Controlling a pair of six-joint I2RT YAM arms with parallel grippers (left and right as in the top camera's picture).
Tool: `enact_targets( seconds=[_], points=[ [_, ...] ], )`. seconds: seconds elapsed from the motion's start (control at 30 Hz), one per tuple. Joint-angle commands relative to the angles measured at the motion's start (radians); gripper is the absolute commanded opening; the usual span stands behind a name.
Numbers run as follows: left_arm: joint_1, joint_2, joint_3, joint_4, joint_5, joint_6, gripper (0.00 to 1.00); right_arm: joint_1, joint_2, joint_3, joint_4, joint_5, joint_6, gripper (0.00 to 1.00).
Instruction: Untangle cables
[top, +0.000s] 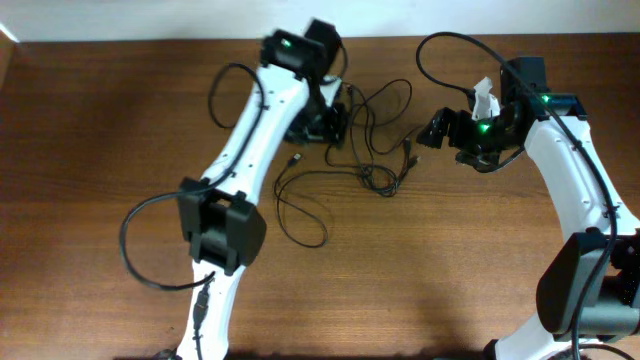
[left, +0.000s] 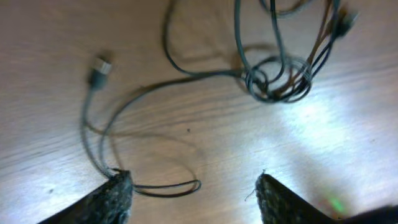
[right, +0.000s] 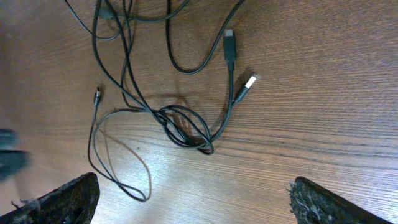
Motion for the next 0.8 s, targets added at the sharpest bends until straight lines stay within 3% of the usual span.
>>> enact_targets(
  seconds=[0.0, 0.23, 0.53, 0.77],
  points=[
    [-0.044, -0.017, -0.123, 0.084, 0.102, 0.024, 0.6, 0.001, 0.004, -0.006, 0.023, 0.016, 0.005, 0.98],
    [-0.148, -0.017, -0.349, 0.319, 0.094, -0.033, 0.6, -0.112, 0.004, -0.006, -0.001, 0.023, 0.052, 0.98],
    [-0.205, -0.016, -0.467, 0.475, 0.02, -0.227, 0.34, -0.153, 0.004, -0.006, -0.052, 0.035, -0.008, 0.98],
    [-0.224, -0.016, -0.508, 0.598, -0.088, -0.399, 0.4, -0.153, 0.004, -0.006, -0.064, 0.035, -0.009, 0.98]
  ],
)
